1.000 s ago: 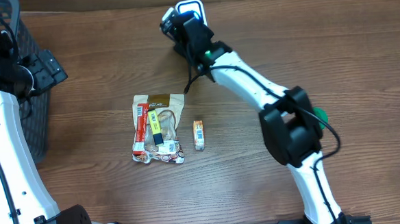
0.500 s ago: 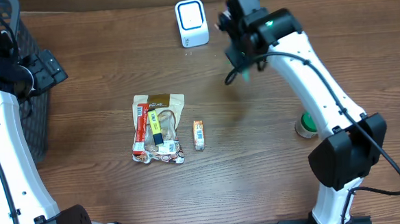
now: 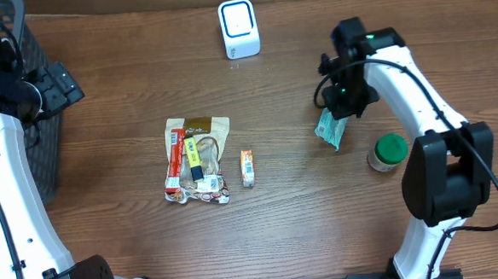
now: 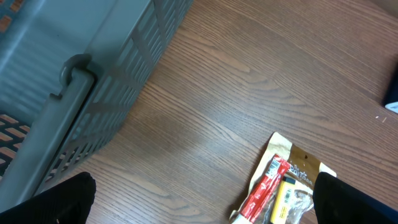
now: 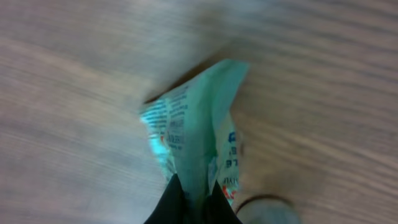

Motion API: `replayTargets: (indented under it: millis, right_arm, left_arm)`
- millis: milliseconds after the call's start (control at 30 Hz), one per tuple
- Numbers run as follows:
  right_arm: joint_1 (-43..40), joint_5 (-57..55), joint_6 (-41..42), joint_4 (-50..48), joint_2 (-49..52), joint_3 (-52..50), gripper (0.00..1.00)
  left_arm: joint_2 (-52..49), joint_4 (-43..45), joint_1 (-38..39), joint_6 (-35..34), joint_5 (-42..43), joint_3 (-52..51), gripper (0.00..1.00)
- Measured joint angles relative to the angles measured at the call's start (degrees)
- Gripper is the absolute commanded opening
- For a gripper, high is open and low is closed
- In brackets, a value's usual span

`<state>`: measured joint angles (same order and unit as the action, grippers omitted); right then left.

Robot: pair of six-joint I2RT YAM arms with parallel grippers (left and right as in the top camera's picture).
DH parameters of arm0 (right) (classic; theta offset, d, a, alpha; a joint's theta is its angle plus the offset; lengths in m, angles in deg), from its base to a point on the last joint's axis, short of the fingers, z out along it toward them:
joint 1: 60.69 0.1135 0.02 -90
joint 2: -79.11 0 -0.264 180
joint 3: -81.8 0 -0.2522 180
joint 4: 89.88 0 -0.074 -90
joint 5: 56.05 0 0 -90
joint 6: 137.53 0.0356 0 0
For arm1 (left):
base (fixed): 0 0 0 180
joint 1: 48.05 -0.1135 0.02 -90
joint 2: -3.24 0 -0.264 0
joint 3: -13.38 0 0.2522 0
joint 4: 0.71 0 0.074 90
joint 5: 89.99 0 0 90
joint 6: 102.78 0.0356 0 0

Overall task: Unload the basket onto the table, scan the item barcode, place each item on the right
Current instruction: 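Move the green packet back and lower it onto the table at right, then open the right gripper, release the packet and raise it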

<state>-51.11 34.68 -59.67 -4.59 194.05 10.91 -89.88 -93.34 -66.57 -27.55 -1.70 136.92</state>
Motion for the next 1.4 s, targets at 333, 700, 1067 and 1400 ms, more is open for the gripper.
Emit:
replayTargets:
  millis: [333, 700, 1067, 1400]
  right_arm:
    - [-4.2, 0.3, 0.0, -2.0, 0.0, -0.7, 0.54]
    - [-3.2, 6.6, 7.3, -3.7, 0.0, -0.8, 0.43]
    - [-2.8, 3.3, 12.7, -7.1, 0.0, -6.5, 0.42]
    - [-2.8, 1.4, 13.6, -22.2, -2.1, -19.1, 0.42]
  left_arm:
    - [0.0, 0.0, 0.0, 0.0, 0.0, 0.0, 1.00]
    - [0.0, 0.0, 0.0, 0.0, 0.0, 0.0, 1.00]
    - [0.0, 0.0, 0.0, 0.0, 0.0, 0.0, 1.00]
    - [0.0, 0.0, 0.0, 0.0, 0.0, 0.0, 1.00]
